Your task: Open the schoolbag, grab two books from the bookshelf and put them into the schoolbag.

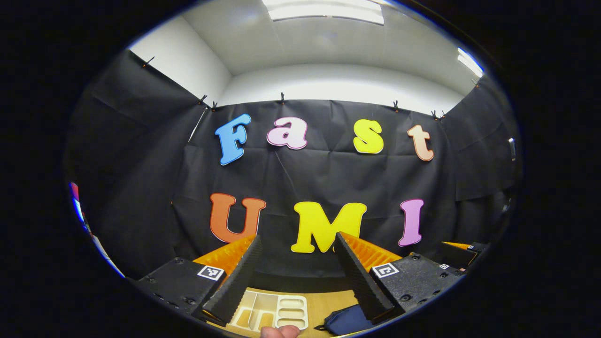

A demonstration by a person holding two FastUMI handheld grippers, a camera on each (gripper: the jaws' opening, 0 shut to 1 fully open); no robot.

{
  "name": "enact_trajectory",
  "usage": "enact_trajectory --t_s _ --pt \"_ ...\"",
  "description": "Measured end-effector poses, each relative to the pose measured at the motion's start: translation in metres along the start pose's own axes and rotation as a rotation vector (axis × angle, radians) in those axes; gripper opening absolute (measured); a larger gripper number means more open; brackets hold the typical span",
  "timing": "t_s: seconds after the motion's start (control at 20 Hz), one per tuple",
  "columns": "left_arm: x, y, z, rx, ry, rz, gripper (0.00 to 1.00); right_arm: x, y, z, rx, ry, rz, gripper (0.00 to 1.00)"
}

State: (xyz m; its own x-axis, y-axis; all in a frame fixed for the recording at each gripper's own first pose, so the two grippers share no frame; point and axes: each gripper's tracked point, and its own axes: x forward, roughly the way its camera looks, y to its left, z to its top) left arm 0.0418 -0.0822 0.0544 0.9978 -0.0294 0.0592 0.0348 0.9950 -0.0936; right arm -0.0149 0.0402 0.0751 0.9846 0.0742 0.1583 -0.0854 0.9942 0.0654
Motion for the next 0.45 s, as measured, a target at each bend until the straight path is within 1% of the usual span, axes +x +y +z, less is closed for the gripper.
enact_trajectory --t_s 0.05,0.1,0.15,0.2,0.25,0.3,0.35,0.4,0.45 --pt "0.0 0.0 -0.003 0.007 0.01 0.001 0.98 0.0 0.0 0.0 0.0 0.003 -0.001 0.93" --pt "0.001 0.001 -0.008 0.012 0.024 0.0 1.0 0.0 -0.001 -0.002 -0.003 0.007 -0.004 0.92" --pt "0.002 0.001 -0.013 0.016 0.038 0.0 0.98 0.0 -0.001 -0.003 -0.008 0.013 -0.007 0.95" --pt "0.001 0.001 -0.016 0.018 0.051 0.001 0.98 0.0 0.0 -0.005 -0.011 0.016 -0.008 0.95" --pt "0.001 0.002 -0.019 0.019 0.058 0.002 1.0 -0.001 0.0 -0.004 -0.012 0.016 -0.008 0.99" --pt "0.001 0.003 -0.021 0.018 0.064 0.003 1.0 0.001 0.0 -0.003 -0.014 0.012 -0.012 0.98" --pt "0.002 0.003 -0.024 0.012 0.072 0.002 0.94 0.005 0.0 -0.005 -0.018 0.009 -0.014 0.96" --pt "0.003 0.002 -0.027 0.004 0.081 -0.001 0.98 0.006 0.0 -0.006 -0.022 0.007 -0.015 0.95" --pt "0.004 0.002 -0.03 -0.001 0.088 -0.003 0.98 0.005 0.001 -0.006 -0.024 0.008 -0.016 0.93"
